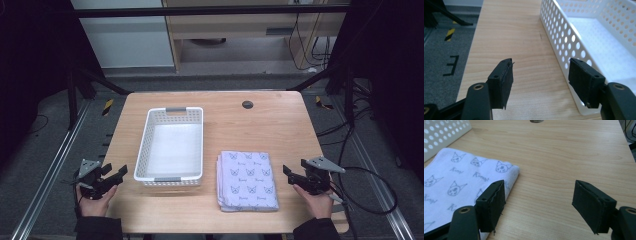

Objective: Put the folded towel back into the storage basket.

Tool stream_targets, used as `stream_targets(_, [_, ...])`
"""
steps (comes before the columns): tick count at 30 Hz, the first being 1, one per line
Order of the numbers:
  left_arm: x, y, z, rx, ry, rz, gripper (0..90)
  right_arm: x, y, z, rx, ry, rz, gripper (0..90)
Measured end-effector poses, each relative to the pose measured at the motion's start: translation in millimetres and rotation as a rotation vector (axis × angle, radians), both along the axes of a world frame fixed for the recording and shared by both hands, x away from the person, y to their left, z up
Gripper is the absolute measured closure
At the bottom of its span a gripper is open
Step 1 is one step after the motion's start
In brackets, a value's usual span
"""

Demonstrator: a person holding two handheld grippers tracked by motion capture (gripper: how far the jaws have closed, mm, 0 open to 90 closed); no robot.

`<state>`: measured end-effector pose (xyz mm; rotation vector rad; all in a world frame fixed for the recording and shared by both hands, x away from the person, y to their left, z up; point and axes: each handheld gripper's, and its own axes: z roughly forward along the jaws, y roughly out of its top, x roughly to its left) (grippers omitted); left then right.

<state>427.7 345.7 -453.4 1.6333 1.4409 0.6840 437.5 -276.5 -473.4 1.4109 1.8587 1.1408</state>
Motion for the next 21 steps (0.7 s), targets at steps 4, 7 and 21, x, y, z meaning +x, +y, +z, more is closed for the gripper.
stream_targets(4, [-3.6, -2.3, 4.7, -0.015, -0.016, -0.002, 34.9, -1.4, 0.3, 2.2, 0.022, -0.014, 0.006, 25.0])
stream_targets(7, [-5.0, -4.6, 6.9, -0.025, -0.02, -0.012, 34.1, -2.5, 1.3, 3.6, 0.017, -0.017, 0.007, 24.8])
stream_targets(21, [-12.0, -23.2, 19.0, -0.029, -0.055, -0.061, 33.2, -6.4, 1.5, 9.8, 0.014, -0.054, 0.017, 26.8])
